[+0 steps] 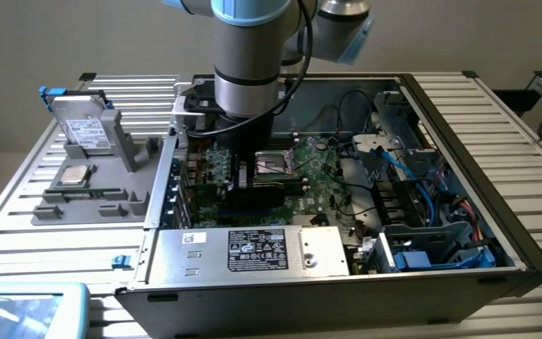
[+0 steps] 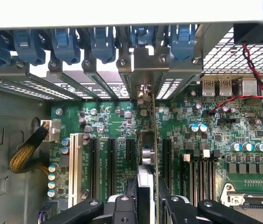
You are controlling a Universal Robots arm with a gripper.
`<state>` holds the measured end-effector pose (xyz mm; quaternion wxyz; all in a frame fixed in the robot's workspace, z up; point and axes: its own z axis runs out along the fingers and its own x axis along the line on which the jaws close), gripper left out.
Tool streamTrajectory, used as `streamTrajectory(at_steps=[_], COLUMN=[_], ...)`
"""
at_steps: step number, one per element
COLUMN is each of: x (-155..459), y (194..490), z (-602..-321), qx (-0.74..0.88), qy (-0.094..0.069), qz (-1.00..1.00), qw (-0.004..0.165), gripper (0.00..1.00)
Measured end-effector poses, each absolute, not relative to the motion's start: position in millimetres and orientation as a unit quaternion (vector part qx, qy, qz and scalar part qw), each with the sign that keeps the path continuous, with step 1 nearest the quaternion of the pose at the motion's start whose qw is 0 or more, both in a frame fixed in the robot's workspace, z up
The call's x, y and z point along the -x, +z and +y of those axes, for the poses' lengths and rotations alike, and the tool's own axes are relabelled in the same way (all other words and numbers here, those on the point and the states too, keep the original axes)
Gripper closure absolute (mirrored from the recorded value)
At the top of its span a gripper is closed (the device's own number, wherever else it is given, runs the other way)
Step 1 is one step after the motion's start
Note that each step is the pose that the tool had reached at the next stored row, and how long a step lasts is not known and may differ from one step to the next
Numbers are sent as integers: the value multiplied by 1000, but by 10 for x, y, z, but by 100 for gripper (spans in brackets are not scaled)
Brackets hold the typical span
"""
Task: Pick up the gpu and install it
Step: 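Insert the gpu into the slot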
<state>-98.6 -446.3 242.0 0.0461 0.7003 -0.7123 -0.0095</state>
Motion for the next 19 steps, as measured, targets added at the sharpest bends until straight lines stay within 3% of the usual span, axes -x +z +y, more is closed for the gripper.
streamTrajectory(at_steps=[19], x=[981], y=[2421], z=[-4461], qx=[-700], qy=[-10], qz=[-712], qw=[47], gripper=[72])
